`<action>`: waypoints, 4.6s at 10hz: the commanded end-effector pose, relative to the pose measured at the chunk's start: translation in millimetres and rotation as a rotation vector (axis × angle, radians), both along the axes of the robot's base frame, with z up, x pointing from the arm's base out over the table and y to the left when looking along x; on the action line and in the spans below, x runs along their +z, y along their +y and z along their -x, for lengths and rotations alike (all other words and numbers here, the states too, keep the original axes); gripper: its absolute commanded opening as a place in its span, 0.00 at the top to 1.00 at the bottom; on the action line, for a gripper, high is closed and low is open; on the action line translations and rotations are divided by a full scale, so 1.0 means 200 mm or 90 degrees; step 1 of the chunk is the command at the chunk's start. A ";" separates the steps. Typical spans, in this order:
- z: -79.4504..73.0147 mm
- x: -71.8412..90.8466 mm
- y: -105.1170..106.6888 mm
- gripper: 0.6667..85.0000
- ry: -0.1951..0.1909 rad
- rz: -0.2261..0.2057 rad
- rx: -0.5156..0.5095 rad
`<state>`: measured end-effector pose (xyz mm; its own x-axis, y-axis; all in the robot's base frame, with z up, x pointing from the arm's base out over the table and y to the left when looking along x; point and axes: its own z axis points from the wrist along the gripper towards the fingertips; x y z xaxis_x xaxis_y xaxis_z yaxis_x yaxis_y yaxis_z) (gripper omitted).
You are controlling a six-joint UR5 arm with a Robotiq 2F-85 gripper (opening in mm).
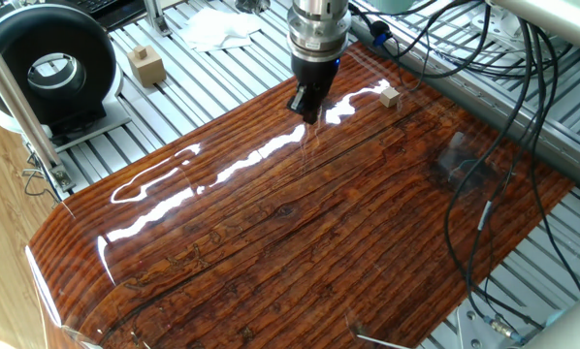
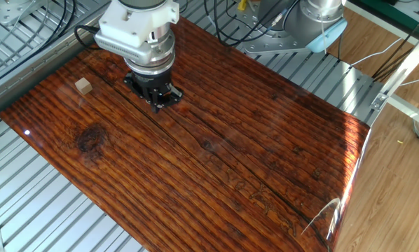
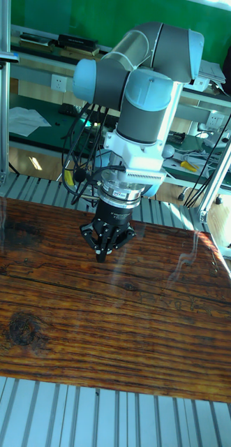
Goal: Hold a small block with the gripper and sweep it from left to right on the table
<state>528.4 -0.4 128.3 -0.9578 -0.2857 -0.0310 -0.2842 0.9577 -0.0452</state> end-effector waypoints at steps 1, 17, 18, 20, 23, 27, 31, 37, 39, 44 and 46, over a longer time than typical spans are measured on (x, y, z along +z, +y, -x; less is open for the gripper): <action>0.00 0.01 0.02 1.00 0.001 -0.007 0.007; 0.02 0.02 -0.08 1.00 0.014 0.030 -0.040; 0.06 0.02 -0.07 1.00 0.030 0.026 -0.087; 0.07 0.02 -0.02 1.00 0.033 0.002 -0.123; -0.01 -0.12 -0.25 0.80 0.013 -0.030 -0.032; -0.06 -0.22 -0.72 0.75 0.011 0.038 0.030; -0.17 -0.26 -1.06 0.62 -0.008 0.051 0.143; -0.15 -0.27 -1.03 0.50 -0.010 0.021 -0.015; -0.19 -0.27 -0.95 0.52 -0.028 -0.024 -0.117; -0.20 -0.32 -1.16 0.47 -0.034 0.020 -0.150; -0.18 -0.35 -1.22 0.48 -0.027 -0.004 -0.158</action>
